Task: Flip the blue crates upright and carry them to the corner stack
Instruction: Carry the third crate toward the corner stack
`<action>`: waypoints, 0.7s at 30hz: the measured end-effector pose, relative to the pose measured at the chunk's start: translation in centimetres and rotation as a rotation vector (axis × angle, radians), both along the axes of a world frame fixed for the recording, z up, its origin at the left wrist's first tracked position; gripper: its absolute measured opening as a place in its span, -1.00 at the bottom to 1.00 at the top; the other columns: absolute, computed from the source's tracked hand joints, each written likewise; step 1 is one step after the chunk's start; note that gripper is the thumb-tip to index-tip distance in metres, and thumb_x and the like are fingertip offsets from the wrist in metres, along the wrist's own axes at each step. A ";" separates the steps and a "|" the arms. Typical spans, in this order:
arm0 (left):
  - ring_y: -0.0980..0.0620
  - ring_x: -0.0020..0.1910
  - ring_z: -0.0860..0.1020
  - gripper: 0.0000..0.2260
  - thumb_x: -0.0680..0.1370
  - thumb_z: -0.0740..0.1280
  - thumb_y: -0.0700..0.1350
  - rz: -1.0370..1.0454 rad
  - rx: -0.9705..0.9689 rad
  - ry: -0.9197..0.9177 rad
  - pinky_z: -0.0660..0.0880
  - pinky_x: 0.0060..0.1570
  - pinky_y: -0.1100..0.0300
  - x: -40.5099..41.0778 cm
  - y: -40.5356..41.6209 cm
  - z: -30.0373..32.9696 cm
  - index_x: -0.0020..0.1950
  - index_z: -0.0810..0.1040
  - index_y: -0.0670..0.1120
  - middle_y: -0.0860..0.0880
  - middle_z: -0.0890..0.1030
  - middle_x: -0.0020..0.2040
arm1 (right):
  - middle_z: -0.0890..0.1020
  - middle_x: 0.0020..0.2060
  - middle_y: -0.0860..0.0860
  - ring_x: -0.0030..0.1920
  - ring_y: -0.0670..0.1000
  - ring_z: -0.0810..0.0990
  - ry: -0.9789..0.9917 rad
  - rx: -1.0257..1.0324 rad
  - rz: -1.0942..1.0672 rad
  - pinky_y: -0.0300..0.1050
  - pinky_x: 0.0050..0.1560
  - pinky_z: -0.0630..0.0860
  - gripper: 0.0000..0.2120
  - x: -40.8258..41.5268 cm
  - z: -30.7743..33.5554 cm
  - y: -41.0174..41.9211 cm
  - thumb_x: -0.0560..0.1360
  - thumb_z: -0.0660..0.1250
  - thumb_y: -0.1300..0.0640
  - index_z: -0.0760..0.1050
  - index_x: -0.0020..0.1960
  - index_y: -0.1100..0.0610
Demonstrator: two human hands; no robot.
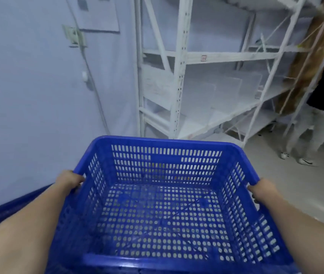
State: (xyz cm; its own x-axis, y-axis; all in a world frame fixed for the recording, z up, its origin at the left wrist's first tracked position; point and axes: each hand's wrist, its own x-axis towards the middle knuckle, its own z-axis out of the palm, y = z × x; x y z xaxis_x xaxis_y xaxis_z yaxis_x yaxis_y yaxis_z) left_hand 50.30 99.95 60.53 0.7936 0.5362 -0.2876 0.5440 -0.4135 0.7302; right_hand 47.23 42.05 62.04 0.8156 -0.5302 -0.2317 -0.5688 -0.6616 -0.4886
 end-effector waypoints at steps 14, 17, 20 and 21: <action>-0.07 -0.54 0.38 -0.91 0.46 0.32 -0.37 0.427 0.008 -0.043 0.38 -0.37 0.11 -16.1 29.1 2.1 -0.24 0.46 -0.34 -0.18 0.47 -0.51 | 0.62 -0.45 0.11 -0.40 0.09 0.63 -0.084 -0.014 0.406 -0.11 -0.25 0.55 -0.81 8.4 2.2 33.1 0.43 0.31 0.13 0.50 -0.32 0.19; -0.09 -0.49 0.38 -0.92 0.45 0.35 -0.36 0.514 -0.002 -0.032 0.39 -0.28 0.05 -18.5 34.9 1.5 -0.14 0.48 -0.36 -0.19 0.46 -0.48 | 0.60 -0.46 0.10 -0.40 0.05 0.58 -0.064 -0.049 0.490 -0.14 -0.32 0.44 -0.77 9.3 2.2 39.9 0.45 0.30 0.12 0.49 -0.34 0.21; -0.09 -0.51 0.37 -0.91 0.46 0.36 -0.35 0.566 -0.001 -0.004 0.38 -0.24 0.05 -20.4 39.4 0.6 -0.19 0.47 -0.35 -0.19 0.44 -0.52 | 0.64 -0.33 0.15 -0.30 0.11 0.63 -0.058 -0.044 0.547 -0.10 -0.24 0.50 -0.78 11.0 1.3 45.5 0.46 0.32 0.07 0.53 -0.20 0.24; -0.08 -0.52 0.36 -0.91 0.47 0.35 -0.35 0.583 -0.011 -0.001 0.37 -0.27 0.06 -20.9 40.5 0.3 -0.15 0.47 -0.36 -0.19 0.43 -0.50 | 0.63 -0.31 0.16 -0.28 0.12 0.64 -0.049 -0.043 0.566 -0.09 -0.22 0.51 -0.77 11.6 0.9 47.3 0.46 0.32 0.06 0.54 -0.16 0.25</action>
